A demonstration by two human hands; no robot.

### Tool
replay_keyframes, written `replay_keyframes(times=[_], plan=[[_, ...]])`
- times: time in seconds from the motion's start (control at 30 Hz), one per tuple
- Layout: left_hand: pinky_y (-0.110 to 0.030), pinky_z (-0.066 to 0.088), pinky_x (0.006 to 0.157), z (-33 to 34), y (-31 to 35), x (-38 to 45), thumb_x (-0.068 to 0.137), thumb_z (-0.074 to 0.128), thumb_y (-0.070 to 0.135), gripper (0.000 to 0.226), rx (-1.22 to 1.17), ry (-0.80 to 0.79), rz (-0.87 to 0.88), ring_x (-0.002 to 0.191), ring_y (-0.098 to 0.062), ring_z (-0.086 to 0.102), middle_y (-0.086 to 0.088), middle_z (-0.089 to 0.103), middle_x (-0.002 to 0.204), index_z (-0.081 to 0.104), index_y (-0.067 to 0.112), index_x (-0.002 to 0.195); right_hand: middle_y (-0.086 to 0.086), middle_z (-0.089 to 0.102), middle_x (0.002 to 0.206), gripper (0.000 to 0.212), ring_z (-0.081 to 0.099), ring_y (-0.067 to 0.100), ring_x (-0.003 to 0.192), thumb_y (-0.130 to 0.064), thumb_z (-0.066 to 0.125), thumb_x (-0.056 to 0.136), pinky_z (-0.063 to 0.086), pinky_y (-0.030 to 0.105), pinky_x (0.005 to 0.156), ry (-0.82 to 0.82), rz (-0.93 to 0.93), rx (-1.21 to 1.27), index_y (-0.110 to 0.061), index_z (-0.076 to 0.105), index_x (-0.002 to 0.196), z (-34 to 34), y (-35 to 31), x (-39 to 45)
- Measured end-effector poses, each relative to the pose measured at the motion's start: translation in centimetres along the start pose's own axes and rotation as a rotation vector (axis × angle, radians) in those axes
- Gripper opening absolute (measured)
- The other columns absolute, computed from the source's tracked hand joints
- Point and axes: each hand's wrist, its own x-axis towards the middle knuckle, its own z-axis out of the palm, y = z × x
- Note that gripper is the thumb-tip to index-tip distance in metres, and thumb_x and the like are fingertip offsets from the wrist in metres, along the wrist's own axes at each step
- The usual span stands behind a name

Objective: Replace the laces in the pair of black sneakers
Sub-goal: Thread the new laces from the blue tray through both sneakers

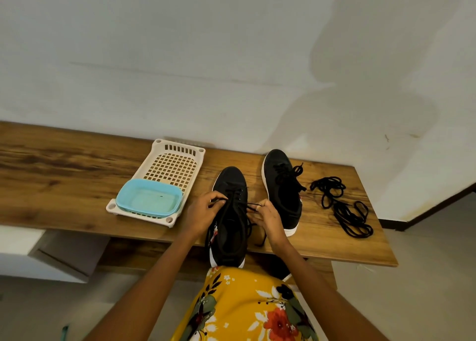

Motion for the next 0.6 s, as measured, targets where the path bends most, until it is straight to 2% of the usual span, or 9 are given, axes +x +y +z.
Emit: replay_keyframes(times=[0.1,0.2,0.27,0.33,0.4,0.47,0.53,0.6], plan=[[-0.030,0.047,0.087,0.1,-0.3,0.2,0.092,0.055,0.014,0.014,-0.021,0.014,-0.089,0.095,-0.009,0.059,0.007,0.064,0.094,0.063,0.025,0.090,0.019,0.059,0.107,0.018,0.063,0.015,0.097,0.000,0.041,0.097,0.055,0.022,0.081,-0.025,-0.010,0.031,-0.010,0.045,0.083,0.0,-0.1,-0.4],[-0.033,0.047,0.086,0.0,-0.5,0.2,0.095,0.049,0.017,0.013,-0.046,-0.029,-0.170,0.097,-0.012,0.059,0.003,0.065,0.099,0.062,0.019,0.098,0.007,0.058,0.099,0.015,0.060,0.018,0.096,-0.002,0.053,0.092,0.051,0.029,0.084,-0.024,-0.035,-0.060,-0.016,0.048,0.089,0.0,0.0,-0.5],[-0.029,0.045,0.083,-0.2,-0.3,0.2,0.096,0.048,0.018,0.013,-0.064,-0.045,-0.188,0.097,-0.012,0.057,0.003,0.063,0.101,0.060,0.018,0.100,0.004,0.059,0.098,0.021,0.060,0.018,0.096,-0.002,0.058,0.088,0.050,0.031,0.082,-0.005,-0.030,-0.138,-0.020,0.046,0.088,0.1,-0.1,-0.5],[-0.023,0.045,0.081,-0.2,-0.3,0.0,0.095,0.051,0.017,0.009,-0.121,-0.032,-0.180,0.097,-0.010,0.056,0.004,0.062,0.100,0.059,0.019,0.098,0.002,0.061,0.100,0.023,0.061,0.015,0.097,-0.005,0.061,0.087,0.050,0.026,0.080,0.025,-0.039,-0.210,-0.023,0.046,0.087,0.3,-0.3,-0.6],[-0.020,0.046,0.079,0.0,-0.3,-0.7,0.092,0.057,0.019,0.002,-0.248,0.008,-0.197,0.098,-0.010,0.057,0.003,0.061,0.100,0.057,0.019,0.093,0.003,0.062,0.103,0.018,0.061,0.013,0.098,-0.011,0.063,0.088,0.051,0.026,0.082,0.043,-0.063,-0.270,-0.022,0.050,0.088,0.5,-0.3,-0.6],[-0.017,0.045,0.078,0.2,-0.4,-1.3,0.090,0.060,0.021,0.004,-0.341,0.024,-0.210,0.099,-0.008,0.057,0.002,0.062,0.101,0.058,0.018,0.092,0.005,0.062,0.107,0.011,0.061,0.013,0.100,-0.015,0.064,0.088,0.051,0.030,0.087,0.050,-0.083,-0.325,-0.019,0.055,0.092,0.6,-0.3,-0.5],[-0.016,0.046,0.080,0.2,-0.5,-1.7,0.089,0.061,0.020,0.006,-0.343,-0.013,-0.184,0.099,-0.004,0.059,0.005,0.065,0.102,0.062,0.020,0.095,0.005,0.062,0.110,0.012,0.061,0.012,0.101,-0.015,0.065,0.088,0.052,0.032,0.089,0.043,-0.075,-0.342,-0.016,0.056,0.096,0.6,-0.4,-0.5],[-0.014,0.046,0.084,-0.1,-0.4,-1.8,0.089,0.061,0.016,0.011,-0.314,-0.042,-0.139,0.100,-0.001,0.060,0.009,0.066,0.102,0.067,0.023,0.095,0.003,0.062,0.110,0.014,0.060,0.009,0.099,-0.011,0.063,0.088,0.052,0.027,0.085,0.023,-0.047,-0.321,-0.016,0.055,0.098,0.5,-0.6,-0.7]])
